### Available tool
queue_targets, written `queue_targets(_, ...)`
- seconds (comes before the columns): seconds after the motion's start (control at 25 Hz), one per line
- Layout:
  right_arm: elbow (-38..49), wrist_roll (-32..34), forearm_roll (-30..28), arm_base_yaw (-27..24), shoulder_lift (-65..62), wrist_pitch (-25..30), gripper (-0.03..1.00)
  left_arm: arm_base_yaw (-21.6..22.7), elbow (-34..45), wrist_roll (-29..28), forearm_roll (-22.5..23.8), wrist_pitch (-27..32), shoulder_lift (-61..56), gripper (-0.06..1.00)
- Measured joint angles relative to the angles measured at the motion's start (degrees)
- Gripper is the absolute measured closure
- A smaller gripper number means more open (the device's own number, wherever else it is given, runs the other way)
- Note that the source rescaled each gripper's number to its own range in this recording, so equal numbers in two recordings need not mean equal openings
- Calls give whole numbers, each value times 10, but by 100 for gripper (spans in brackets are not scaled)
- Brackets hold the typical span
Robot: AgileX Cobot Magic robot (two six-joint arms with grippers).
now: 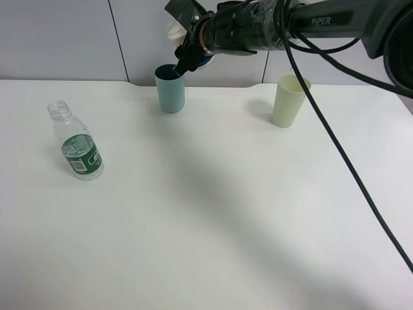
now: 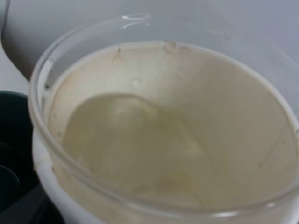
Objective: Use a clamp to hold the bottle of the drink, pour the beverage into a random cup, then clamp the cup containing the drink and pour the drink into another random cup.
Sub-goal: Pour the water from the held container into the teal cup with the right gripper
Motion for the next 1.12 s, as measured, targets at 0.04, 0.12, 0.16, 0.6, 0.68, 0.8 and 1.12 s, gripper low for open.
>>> queue_targets(0.04, 0, -14, -1, 1, 0, -1, 94, 0, 0, 0, 0, 0, 0, -6)
queue_targets(0.12, 0, -39, -1, 2, 0, -3, 94, 0, 0, 0, 0, 0, 0, -6)
queue_targets(0.16, 0, -51, -1, 3, 0, -3, 94, 0, 0, 0, 0, 0, 0, -6)
queue_targets(0.6, 0, -88, -61, 4, 0, 1, 94, 0, 0, 0, 0, 0, 0, -6)
queue_targets(0.68, 0, -88, -72, 4, 0, 3, 94, 0, 0, 0, 0, 0, 0, -6)
queue_targets(0.8, 0, -88, -96, 4, 0, 5, 94, 0, 0, 0, 0, 0, 0, -6)
queue_targets(1.12, 0, -88, -167, 4, 0, 16, 94, 0, 0, 0, 0, 0, 0, -6)
